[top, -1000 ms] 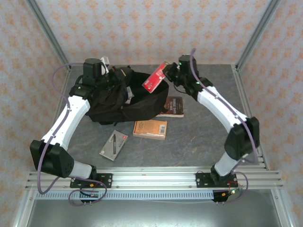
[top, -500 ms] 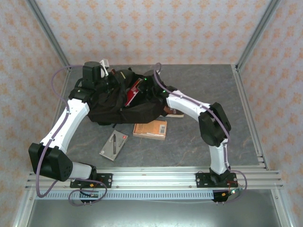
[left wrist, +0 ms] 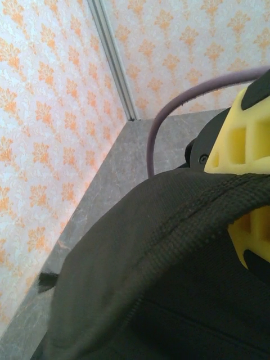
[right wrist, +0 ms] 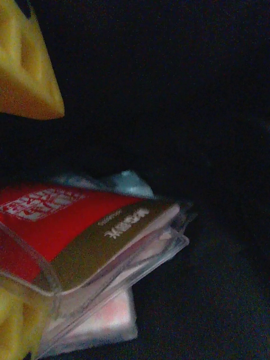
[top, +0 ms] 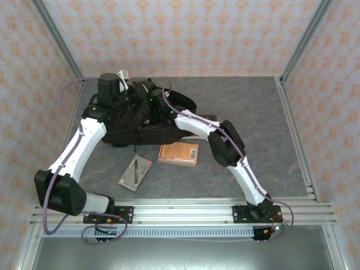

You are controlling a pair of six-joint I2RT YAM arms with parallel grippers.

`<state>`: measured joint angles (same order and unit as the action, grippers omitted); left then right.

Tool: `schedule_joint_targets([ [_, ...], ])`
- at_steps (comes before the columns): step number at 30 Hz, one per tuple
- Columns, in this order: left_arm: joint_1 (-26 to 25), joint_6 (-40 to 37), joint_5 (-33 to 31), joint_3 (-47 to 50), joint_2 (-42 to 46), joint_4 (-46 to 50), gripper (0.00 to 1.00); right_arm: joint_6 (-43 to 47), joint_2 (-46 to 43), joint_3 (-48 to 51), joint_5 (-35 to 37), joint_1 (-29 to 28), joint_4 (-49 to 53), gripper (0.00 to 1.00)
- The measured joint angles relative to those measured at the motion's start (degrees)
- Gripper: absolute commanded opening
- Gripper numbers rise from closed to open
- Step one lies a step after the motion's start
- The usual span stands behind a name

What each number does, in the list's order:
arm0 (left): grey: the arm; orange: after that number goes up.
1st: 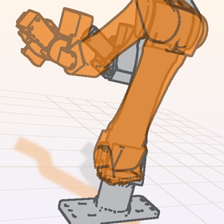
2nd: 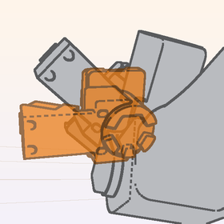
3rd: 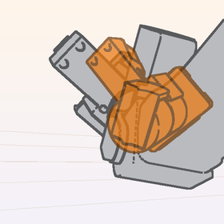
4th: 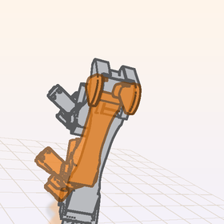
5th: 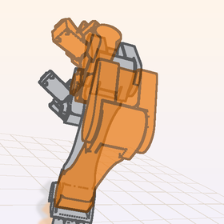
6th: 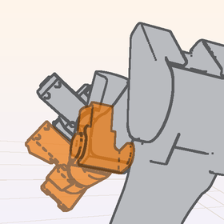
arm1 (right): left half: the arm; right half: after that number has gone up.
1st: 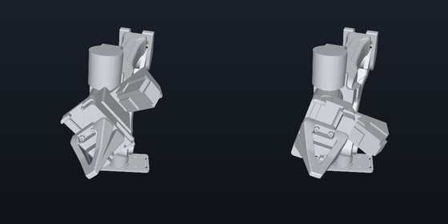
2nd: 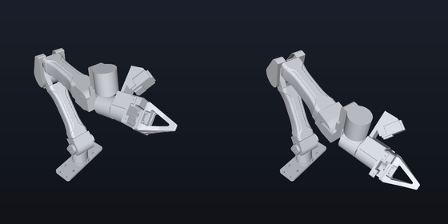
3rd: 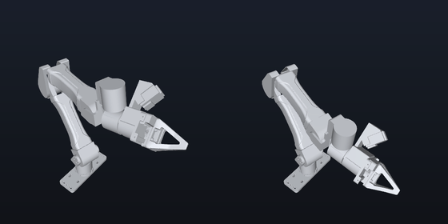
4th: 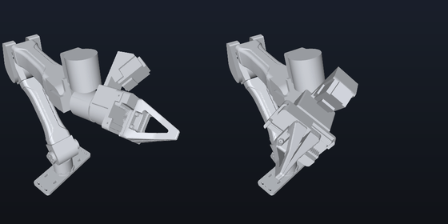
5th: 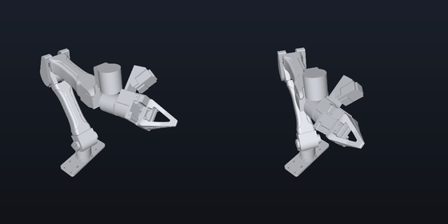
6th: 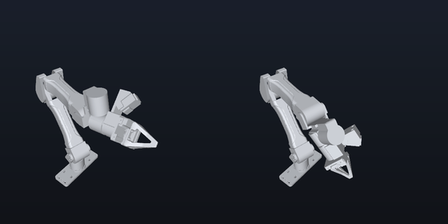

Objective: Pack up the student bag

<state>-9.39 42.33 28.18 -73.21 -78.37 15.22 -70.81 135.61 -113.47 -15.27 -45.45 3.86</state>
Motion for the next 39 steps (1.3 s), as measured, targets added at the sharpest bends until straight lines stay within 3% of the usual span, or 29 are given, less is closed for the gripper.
schedule_joint_targets([
  [2, 0.1, 0.0, -0.2, 0.2, 0.0, 0.0, 0.0, 2.3, 0.0, -0.3, -0.4, 0.0, 1.1, 0.8],
  [11, 5.1, 2.3, -1.5, 1.4, 1.6, -0.8, 0.0, 19.2, -5.2, -1.1, -1.1, 0.4, 12.8, 0.98],
  [17, 10.4, 6.5, -0.3, -2.0, -0.8, -1.2, 0.0, 27.8, -16.8, 3.2, 2.9, 1.8, 18.7, 1.0],
  [22, 11.4, 6.6, -0.2, -8.3, -2.1, 2.1, 0.0, 30.9, -28.0, 9.8, 5.9, 4.2, 18.7, 1.0],
  [28, 13.3, 6.5, 1.0, -8.9, -2.1, 5.7, 0.0, 33.7, -37.0, 17.8, 8.3, 7.4, 18.4, 0.98],
  [34, 14.1, 7.1, 2.5, -7.7, -2.1, 6.1, 0.0, 35.2, -39.1, 24.7, 3.3, 8.9, 16.4, 0.99],
  [39, 14.3, 8.7, 3.1, -5.4, -2.2, 2.6, 0.0, 35.1, -33.6, 20.0, -3.8, 10.2, 16.9, 0.98],
])
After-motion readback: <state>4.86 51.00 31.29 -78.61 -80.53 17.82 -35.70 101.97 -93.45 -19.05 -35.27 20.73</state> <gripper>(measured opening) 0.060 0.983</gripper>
